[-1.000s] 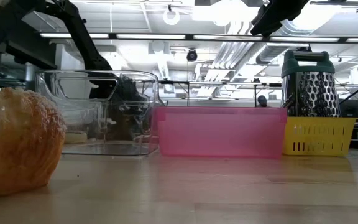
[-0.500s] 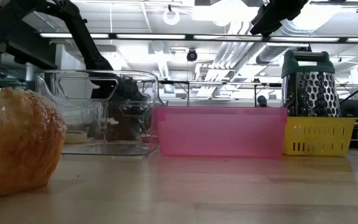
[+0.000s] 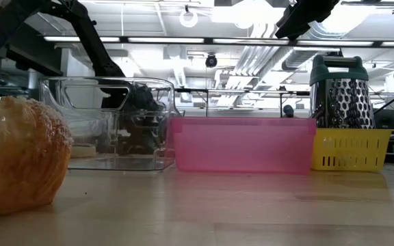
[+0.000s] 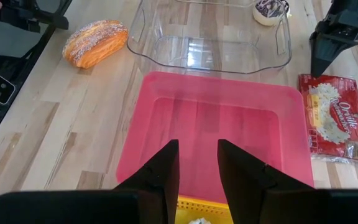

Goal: Pick & Place Food Item
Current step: Put the popcorn bag into the pink bin

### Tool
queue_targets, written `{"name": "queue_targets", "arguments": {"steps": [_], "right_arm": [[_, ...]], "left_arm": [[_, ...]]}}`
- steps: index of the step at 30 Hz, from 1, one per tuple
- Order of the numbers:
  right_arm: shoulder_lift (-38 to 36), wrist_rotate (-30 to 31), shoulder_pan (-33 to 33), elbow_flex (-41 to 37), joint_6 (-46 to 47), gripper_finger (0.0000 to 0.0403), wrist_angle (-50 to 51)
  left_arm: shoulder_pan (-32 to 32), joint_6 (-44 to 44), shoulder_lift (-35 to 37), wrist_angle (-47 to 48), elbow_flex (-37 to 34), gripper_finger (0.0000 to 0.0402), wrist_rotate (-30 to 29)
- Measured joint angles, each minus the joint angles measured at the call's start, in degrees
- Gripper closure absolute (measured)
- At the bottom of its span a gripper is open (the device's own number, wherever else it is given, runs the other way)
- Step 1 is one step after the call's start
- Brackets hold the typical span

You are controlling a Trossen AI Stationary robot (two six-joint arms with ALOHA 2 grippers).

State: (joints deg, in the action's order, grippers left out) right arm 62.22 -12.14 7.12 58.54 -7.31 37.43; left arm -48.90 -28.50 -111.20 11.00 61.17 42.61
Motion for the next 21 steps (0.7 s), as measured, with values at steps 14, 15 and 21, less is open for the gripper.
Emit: {"name": "queue_targets", "arguments": {"steps": [14,15,21], "right_arm": [[0.0,0.0,0.0,0.0,0.0,0.0306,0.0],[0.0,0.0,0.0,0.0,0.0,0.0306,0.0],[0.0,0.0,0.0,0.0,0.0,0.0306,0.0]], "left_arm": [[0.0,0.0,0.0,0.0,0.0,0.0401,-0.6],[0.0,0.0,0.0,0.0,0.0,0.0401,-0.4],[-0.1,0.0,0.0,-0.7,-0.1,0.0401,0.4]]}}
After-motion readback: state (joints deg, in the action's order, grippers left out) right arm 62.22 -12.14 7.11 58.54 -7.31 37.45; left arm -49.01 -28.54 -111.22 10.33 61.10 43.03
